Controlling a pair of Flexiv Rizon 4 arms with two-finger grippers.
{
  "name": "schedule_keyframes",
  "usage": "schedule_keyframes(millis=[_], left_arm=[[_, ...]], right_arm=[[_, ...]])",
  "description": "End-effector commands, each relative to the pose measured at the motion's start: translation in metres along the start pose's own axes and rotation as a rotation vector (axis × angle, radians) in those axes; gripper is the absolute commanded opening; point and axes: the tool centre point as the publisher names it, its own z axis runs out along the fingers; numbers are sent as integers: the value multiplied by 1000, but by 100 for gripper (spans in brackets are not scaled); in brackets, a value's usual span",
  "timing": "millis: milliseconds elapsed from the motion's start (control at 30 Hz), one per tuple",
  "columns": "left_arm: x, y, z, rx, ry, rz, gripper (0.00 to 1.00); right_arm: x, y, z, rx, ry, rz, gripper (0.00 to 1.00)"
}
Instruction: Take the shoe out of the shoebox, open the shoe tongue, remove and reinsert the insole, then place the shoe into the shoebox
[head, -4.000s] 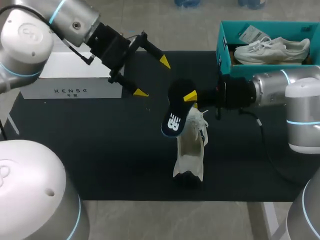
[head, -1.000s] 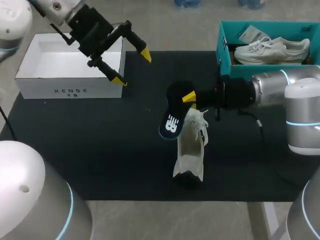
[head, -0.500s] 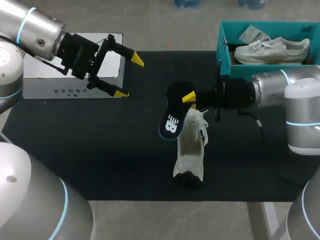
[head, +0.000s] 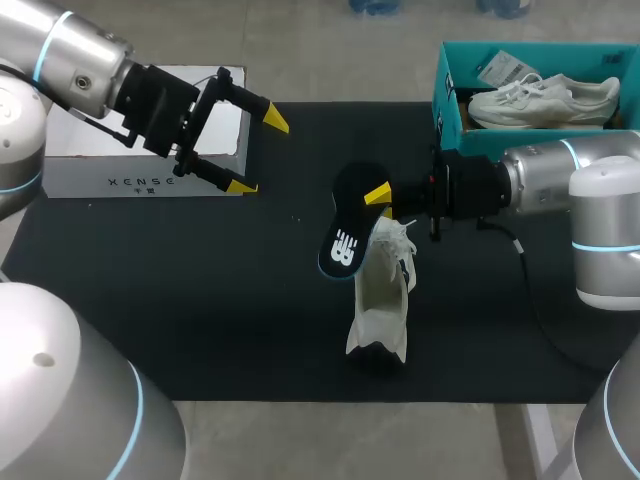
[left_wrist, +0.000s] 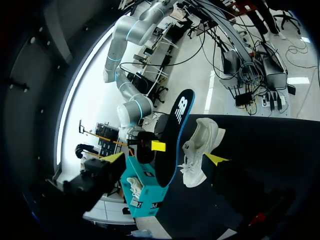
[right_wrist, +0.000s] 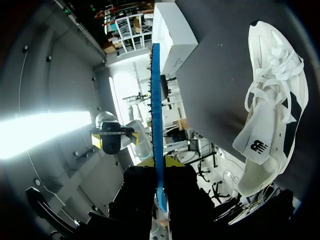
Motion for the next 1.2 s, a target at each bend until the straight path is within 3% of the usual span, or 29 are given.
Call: schedule_keyframes(millis=[33, 167, 200, 300, 433, 500, 667, 1000, 1200], left_arm=[[-1, 1, 1, 1, 1, 1, 100], [1, -1, 2, -9, -7, 23, 100], [4, -5, 4, 43, -7, 81, 100], [8, -10, 9, 35, -33, 183, 100], [11, -15, 11, 99, -146, 254, 100], [13, -14, 12, 87, -178, 258, 100], [21, -18, 20, 179, -281, 286, 100], [30, -22, 41, 181, -350, 299, 100], [35, -35, 54, 160, -369, 312, 100]], right_arm=[[0, 0, 1, -1, -2, 1, 0], [0, 0, 1, -1, -2, 1, 0], [0, 0, 1, -1, -2, 1, 0], [0, 0, 1, -1, -2, 1, 0], [0, 0, 1, -1, -2, 1, 0], [0, 0, 1, -1, -2, 1, 0], [0, 0, 1, -1, -2, 1, 0], [0, 0, 1, -1, -2, 1, 0], [0, 0, 1, -1, -2, 1, 0]])
